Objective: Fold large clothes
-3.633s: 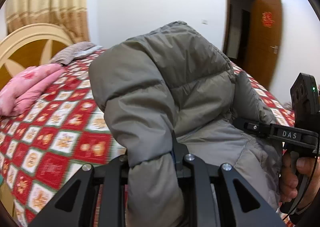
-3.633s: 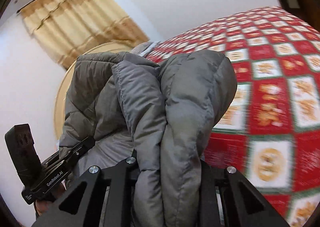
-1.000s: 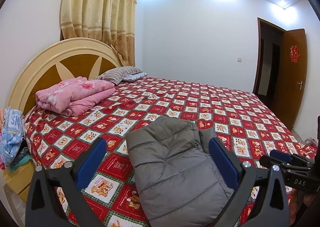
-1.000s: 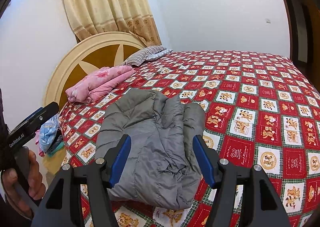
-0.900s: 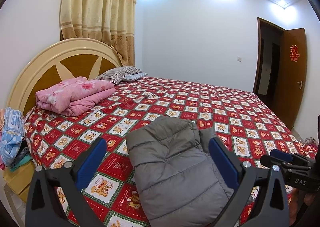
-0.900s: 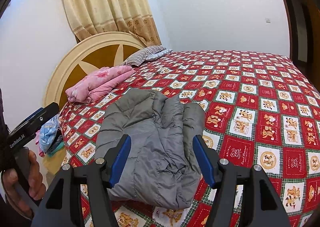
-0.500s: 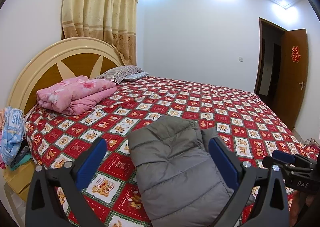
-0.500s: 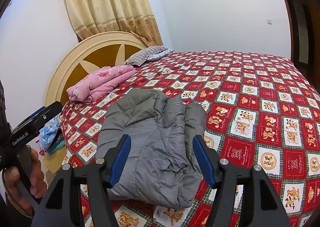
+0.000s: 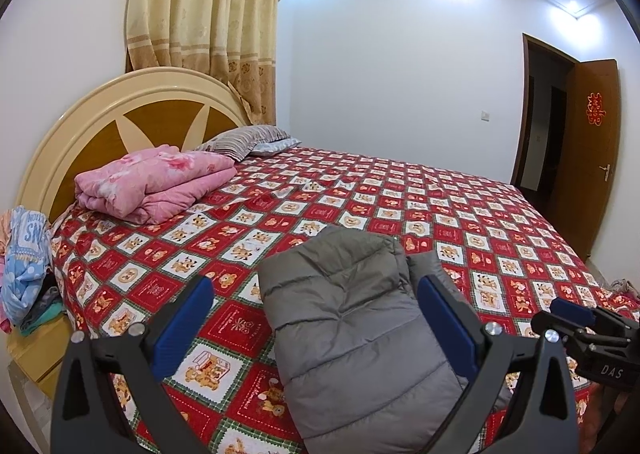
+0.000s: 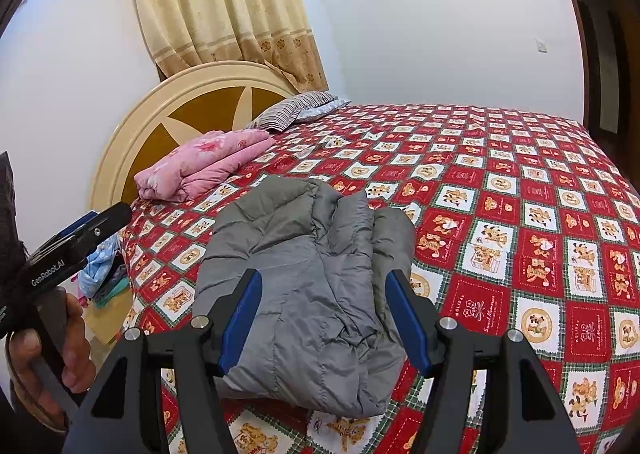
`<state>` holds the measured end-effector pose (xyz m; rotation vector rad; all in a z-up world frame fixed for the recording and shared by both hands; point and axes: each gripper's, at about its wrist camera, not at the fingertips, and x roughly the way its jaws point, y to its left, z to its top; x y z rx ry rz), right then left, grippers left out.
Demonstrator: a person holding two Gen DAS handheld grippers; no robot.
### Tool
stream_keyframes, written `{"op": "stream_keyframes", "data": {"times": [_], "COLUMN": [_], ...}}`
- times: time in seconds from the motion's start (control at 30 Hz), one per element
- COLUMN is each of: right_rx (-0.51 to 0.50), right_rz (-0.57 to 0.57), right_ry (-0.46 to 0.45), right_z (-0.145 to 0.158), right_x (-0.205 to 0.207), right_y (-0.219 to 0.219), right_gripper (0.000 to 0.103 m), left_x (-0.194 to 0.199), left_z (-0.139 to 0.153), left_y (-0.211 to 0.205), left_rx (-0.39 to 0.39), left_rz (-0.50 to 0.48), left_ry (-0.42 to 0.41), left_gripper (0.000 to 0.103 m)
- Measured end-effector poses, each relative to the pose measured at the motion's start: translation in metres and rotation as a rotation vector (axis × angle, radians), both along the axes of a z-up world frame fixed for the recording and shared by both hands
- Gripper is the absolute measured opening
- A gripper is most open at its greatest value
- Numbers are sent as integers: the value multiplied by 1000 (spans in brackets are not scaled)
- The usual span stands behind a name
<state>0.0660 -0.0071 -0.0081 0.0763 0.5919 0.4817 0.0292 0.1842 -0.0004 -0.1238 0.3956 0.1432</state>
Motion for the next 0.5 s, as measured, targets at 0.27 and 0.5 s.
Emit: {"op": "stream_keyframes", "data": {"times": [0.27,0.5], "right_rx": [-7,-10], "right_rz": [6,9], "right_ry": [-14,-17], "right_z": [5,7], "right_x": [-1,-3], "right_y": [0,1], "right_gripper": [64,64], "left_x": [6,8], "left_z": [0,-2], "left_y": [1,1], "left_rx": [11,6], "left_rz": [31,22], "left_ry": [30,49], "left_gripper": [103,103]}}
